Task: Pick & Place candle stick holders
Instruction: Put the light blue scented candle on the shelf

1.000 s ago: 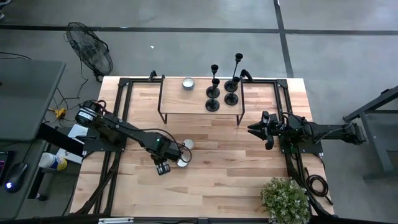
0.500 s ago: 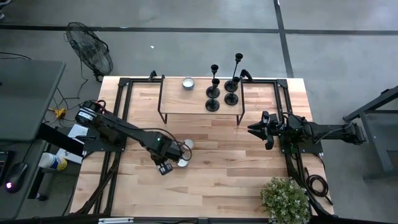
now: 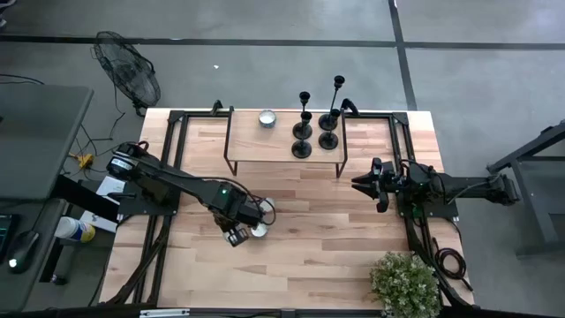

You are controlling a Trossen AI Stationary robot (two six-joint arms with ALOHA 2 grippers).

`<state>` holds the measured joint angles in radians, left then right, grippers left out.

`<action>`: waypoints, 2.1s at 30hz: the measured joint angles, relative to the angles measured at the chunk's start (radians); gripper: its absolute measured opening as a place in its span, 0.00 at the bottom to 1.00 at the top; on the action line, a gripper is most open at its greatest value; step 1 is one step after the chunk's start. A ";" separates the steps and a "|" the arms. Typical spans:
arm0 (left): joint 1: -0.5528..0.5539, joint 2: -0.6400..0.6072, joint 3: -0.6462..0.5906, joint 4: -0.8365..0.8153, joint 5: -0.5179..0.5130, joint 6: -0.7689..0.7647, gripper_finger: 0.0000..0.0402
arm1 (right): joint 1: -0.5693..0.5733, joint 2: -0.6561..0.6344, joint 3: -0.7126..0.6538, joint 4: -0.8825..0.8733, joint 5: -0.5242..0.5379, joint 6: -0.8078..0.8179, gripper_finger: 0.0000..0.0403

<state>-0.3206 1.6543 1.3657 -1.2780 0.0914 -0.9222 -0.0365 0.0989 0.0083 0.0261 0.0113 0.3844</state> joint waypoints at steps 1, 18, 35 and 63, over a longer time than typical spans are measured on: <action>0.000 0.000 0.020 -0.019 -0.007 0.000 0.00 | 0.000 0.000 0.000 0.000 0.000 0.000 0.24; 0.093 0.000 0.287 -0.224 -0.142 0.227 0.00 | 0.000 0.000 0.000 0.000 0.000 0.000 0.24; 0.454 0.000 0.488 -0.294 -0.269 0.694 0.00 | 0.000 0.000 0.000 0.000 0.000 0.000 0.24; 0.920 0.027 0.486 -0.094 -0.254 1.320 0.00 | 0.000 0.000 0.000 0.000 0.000 0.000 0.24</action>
<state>0.5992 1.6817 1.8521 -1.3723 -0.1624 0.3982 -0.0368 0.0986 0.0086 0.0261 0.0113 0.3847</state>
